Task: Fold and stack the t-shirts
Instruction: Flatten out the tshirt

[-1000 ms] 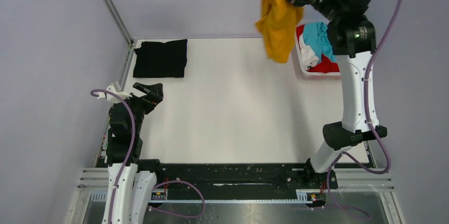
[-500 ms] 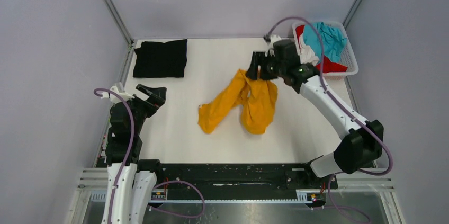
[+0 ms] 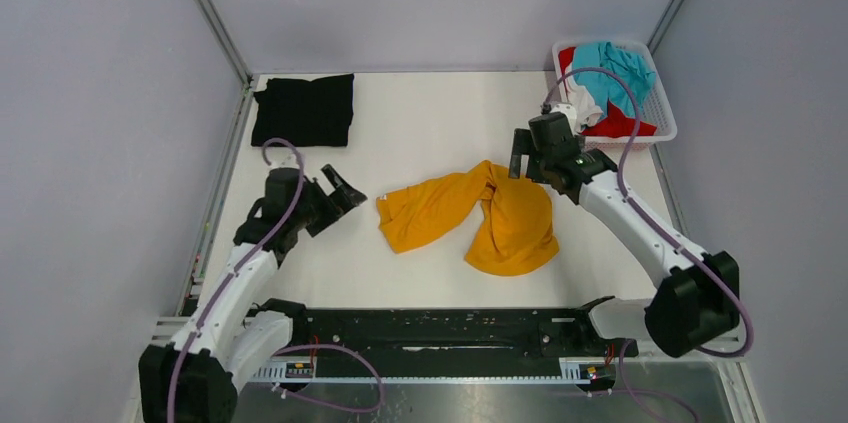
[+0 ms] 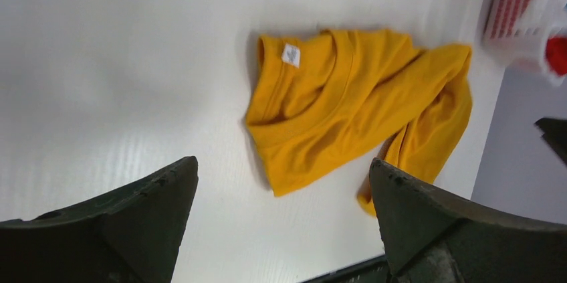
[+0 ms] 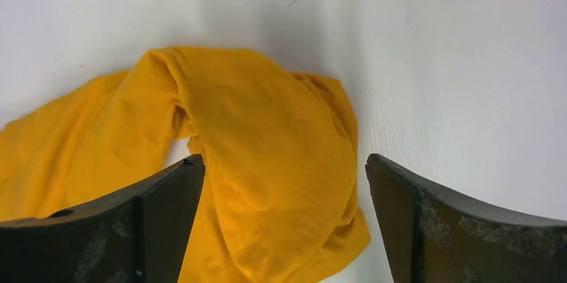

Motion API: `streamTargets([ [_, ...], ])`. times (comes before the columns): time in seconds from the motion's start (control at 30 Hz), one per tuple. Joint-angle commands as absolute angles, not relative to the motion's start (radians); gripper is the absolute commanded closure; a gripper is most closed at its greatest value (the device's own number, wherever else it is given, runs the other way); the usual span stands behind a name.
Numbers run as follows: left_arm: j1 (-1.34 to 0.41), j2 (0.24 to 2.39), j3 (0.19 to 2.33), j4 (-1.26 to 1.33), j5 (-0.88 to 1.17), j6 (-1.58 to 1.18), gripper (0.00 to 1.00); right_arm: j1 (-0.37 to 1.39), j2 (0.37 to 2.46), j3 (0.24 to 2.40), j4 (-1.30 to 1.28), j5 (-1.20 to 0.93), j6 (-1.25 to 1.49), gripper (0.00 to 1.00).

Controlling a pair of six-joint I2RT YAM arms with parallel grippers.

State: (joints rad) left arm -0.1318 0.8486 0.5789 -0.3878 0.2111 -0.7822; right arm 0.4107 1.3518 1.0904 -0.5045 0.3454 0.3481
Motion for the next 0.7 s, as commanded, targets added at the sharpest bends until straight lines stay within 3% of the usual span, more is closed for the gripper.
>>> streamTargets([
  [0.0, -0.285, 0.961, 0.601, -0.338, 0.210, -0.758, 0.01, 0.414, 1.242, 0.995, -0.526, 0.289, 0.472, 0.00],
  [0.23, -0.536, 1.168, 0.643, -0.274, 0.153, -0.769, 0.08, 0.416, 1.161, 0.852, -0.597, 0.201, 0.516, 0.01],
  [0.4, -0.629, 1.350, 0.701, -0.274, 0.070, -0.775, 0.27, 0.421, 1.103, 0.774, -0.615, 0.172, 0.545, 0.01],
  [0.67, -0.670, 1.479, 0.740, -0.273, -0.058, -0.777, 0.48, 0.432, 1.072, 0.679, -0.644, 0.153, 0.586, 0.00],
])
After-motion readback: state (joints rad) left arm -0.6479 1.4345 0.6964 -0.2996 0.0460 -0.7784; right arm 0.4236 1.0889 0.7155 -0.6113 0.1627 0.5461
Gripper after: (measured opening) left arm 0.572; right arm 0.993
